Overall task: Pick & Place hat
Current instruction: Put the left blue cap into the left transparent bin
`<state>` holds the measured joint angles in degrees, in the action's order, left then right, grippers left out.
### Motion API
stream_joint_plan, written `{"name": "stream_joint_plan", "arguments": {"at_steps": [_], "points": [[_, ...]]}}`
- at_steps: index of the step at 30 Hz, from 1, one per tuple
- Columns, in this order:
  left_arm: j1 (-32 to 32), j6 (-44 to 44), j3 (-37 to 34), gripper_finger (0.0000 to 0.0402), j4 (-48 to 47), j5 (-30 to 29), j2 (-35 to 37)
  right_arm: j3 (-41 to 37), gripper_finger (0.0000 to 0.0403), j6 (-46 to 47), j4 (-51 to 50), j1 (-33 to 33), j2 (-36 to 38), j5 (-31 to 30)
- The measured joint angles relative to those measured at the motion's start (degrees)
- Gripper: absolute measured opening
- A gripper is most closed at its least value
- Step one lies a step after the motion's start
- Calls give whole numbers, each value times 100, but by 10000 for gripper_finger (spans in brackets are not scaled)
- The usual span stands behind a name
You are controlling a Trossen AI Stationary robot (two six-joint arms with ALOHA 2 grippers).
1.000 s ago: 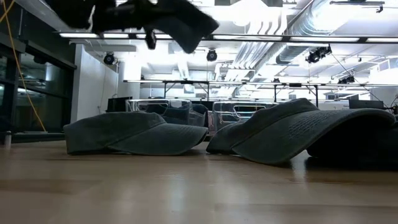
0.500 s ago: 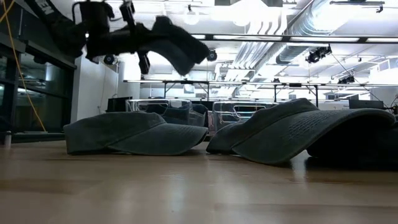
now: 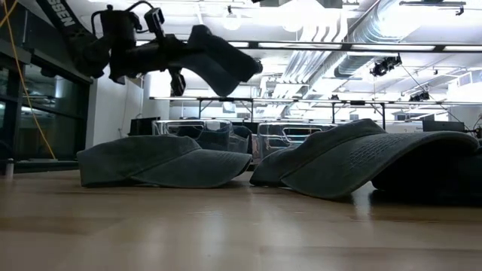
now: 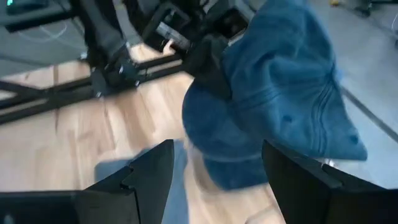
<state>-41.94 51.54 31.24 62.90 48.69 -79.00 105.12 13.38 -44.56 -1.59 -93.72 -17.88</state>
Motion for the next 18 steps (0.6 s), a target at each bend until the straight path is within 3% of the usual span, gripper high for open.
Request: {"name": "stream_joint_plan", "arguments": {"at_steps": [8,13,18], "points": [[-359,78,0,0,-49,364,0,0,239,-842,794,-623,-453,647],[-342,41,0,0,-179,476,-2,0,239,-1402,1148,-944,-753,594],[-343,21,0,0,-181,523,-2,0,239,-1666,1225,-1193,-880,921]]}}
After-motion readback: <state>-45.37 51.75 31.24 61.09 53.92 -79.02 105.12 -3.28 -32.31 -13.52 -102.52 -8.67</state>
